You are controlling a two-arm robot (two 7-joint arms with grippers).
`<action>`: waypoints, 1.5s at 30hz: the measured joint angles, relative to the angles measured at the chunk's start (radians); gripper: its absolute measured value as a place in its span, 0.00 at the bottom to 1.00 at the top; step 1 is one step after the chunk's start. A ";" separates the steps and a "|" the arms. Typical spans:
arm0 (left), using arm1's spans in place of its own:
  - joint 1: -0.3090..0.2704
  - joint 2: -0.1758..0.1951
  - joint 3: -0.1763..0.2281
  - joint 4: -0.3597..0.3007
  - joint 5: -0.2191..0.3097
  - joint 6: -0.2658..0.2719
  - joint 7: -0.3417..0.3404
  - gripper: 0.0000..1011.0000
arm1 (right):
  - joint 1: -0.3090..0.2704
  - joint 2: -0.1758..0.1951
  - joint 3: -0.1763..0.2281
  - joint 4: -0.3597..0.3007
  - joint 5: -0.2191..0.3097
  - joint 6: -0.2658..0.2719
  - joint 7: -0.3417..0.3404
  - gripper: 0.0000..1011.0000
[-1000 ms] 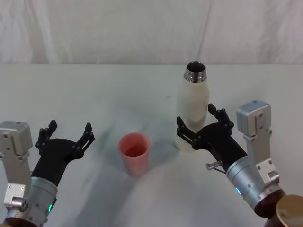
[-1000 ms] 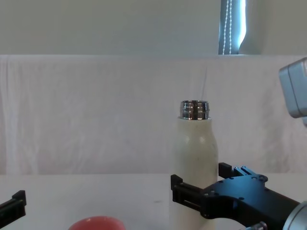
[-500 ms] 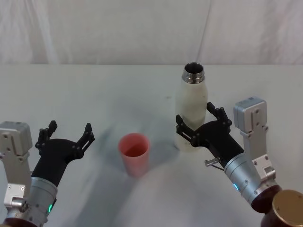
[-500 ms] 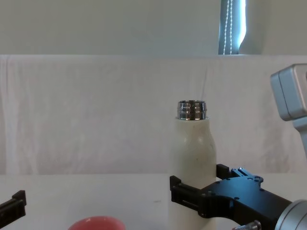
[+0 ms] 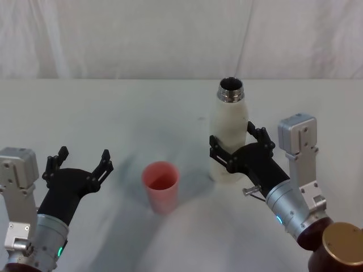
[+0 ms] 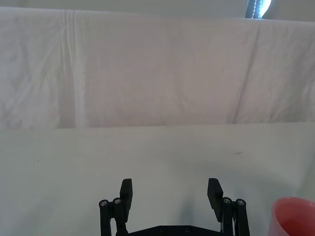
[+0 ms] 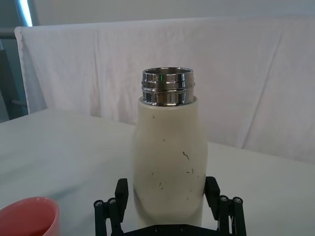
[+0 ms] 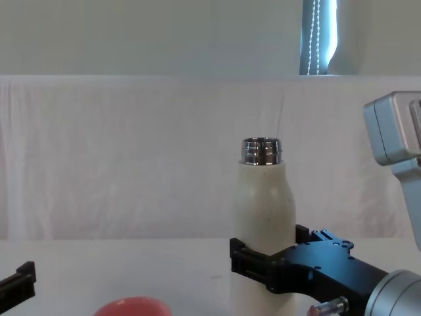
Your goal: Grasp the thermos with one hand and pour water into the cup lid.
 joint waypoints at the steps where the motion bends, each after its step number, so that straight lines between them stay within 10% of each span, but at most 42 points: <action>1: 0.000 0.000 0.000 0.000 0.000 0.000 0.000 0.99 | 0.005 -0.002 0.001 0.007 0.004 0.000 0.002 0.99; 45: 0.000 0.000 0.000 0.000 0.000 0.000 0.000 0.99 | 0.079 -0.017 -0.007 0.101 0.035 0.013 0.005 0.96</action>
